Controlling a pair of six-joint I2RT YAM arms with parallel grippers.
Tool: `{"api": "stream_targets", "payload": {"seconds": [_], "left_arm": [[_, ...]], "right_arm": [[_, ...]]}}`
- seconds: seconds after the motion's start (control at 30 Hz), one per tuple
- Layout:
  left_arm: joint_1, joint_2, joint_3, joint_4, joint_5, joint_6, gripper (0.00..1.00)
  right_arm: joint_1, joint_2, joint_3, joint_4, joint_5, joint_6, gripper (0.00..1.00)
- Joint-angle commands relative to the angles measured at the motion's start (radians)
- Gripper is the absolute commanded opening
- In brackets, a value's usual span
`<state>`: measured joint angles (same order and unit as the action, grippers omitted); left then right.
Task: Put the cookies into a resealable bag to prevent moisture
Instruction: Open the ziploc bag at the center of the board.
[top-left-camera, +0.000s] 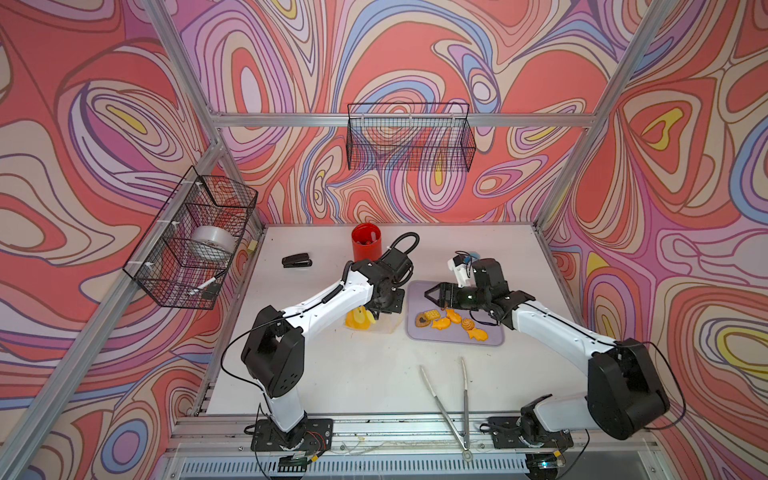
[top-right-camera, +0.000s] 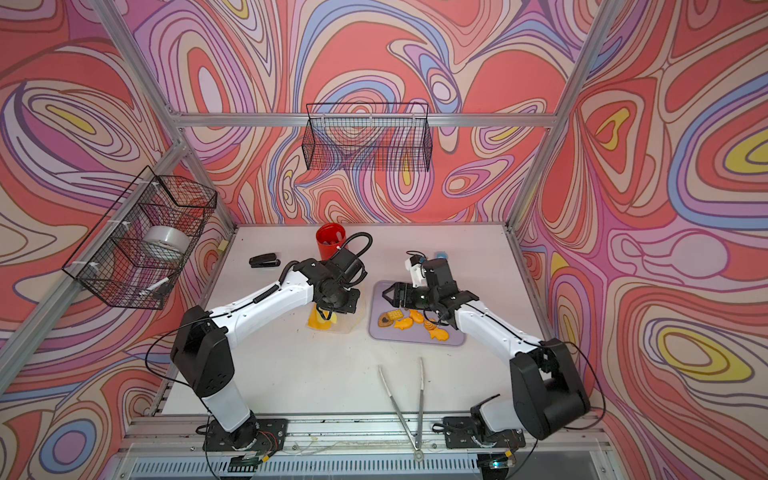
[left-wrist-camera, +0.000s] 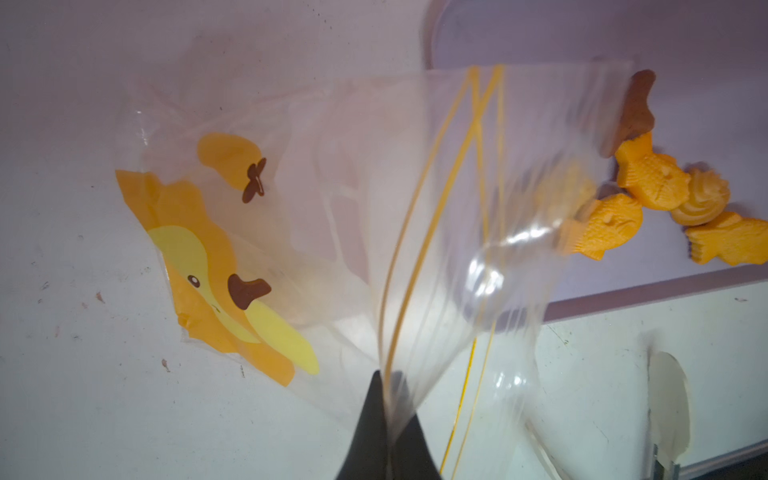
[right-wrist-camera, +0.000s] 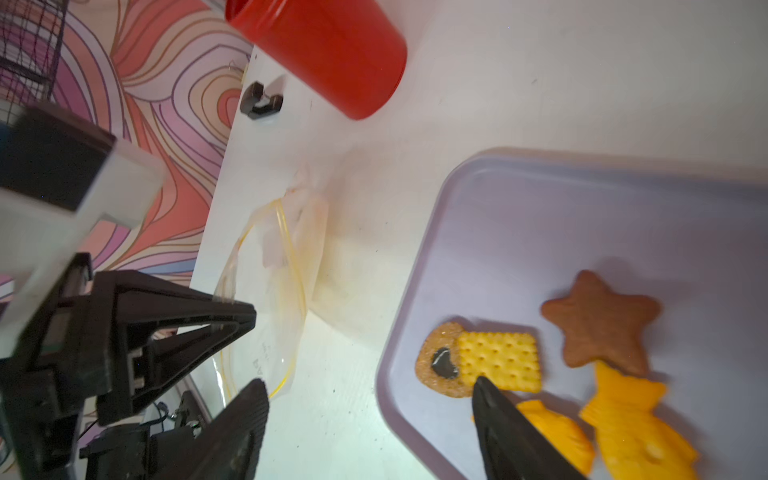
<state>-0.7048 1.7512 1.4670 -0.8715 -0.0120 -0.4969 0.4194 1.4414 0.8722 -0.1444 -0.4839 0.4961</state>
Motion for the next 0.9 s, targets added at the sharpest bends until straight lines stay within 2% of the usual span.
{"api": "stream_targets", "payload": {"seconds": [0.0,0.13,0.3,0.4,0.57,0.87], "left_arm": [[0.007,-0.019,-0.016,0.012,0.044,0.007,0.0],[0.009,-0.03,-0.016,0.022,0.063,0.005,0.0],[0.024,-0.064,-0.004,0.029,0.097,-0.003,0.0],[0.045,-0.094,0.0,0.021,0.116,-0.012,0.0],[0.093,-0.159,-0.023,0.014,0.128,-0.022,0.0],[0.166,-0.21,-0.116,0.088,0.17,-0.063,0.0]], "right_arm": [[0.068,0.057,0.044,0.061,0.016,0.067,0.78],[0.138,0.138,0.098,0.036,0.084,0.081,0.74],[0.17,0.237,0.141,-0.008,0.177,0.133,0.59],[0.173,0.261,0.176,-0.07,0.252,0.117,0.54],[0.174,0.289,0.236,-0.168,0.346,0.054,0.51],[0.173,0.324,0.281,-0.184,0.296,0.024,0.53]]}}
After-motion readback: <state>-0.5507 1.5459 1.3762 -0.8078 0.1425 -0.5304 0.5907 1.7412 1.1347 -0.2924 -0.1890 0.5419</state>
